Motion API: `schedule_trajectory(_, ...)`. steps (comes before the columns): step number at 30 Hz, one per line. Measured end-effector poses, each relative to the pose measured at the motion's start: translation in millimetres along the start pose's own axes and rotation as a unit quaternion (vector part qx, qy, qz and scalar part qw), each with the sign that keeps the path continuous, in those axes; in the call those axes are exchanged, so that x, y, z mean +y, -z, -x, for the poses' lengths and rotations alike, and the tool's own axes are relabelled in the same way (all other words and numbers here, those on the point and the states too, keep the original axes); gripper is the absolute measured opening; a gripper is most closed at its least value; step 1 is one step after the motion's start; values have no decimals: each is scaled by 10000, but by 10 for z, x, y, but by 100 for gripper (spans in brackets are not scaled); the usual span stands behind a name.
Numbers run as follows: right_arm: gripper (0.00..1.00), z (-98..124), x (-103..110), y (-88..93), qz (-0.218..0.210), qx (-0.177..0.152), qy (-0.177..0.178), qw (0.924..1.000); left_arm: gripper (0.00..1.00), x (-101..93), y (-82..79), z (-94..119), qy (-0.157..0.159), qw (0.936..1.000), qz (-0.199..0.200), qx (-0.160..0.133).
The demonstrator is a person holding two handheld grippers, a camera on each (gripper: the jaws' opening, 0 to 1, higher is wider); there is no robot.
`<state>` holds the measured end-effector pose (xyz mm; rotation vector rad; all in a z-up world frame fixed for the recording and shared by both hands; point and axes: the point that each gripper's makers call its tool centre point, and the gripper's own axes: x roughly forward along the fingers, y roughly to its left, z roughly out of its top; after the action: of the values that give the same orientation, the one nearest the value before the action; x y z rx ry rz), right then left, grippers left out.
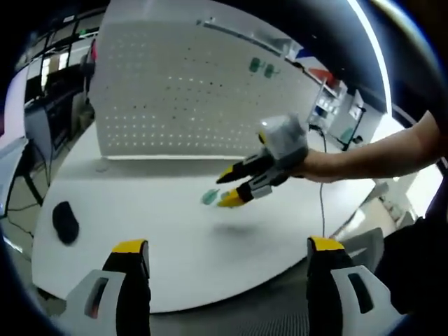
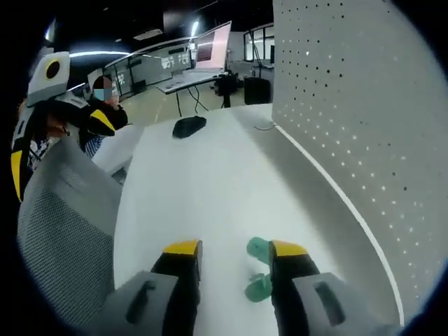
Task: Insert the hook assembly into the mounting plate slot until the hook locks in place.
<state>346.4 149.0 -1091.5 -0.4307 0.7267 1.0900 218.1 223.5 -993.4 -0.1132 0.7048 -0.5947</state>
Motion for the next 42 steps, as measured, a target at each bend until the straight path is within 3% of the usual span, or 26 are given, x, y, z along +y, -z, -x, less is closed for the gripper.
schedule_trajectory(8,30,-189,-37,67,-34,256,-146,9996,94,60,3,21,-40,10000,53,-6)
schedule_trajectory(17,21,-240,-177,162,300,642,106,9974,92,100,53,28,-60,9999,102,48)
schedule_trajectory(24,8,-194,-286,150,427,592,272,9970,91,98,56,15,-39,9999,118,78)
schedule_trajectory(42,0,-189,-326,34,157,361,463,9982,90,88,37,28,-64,9999,101,68)
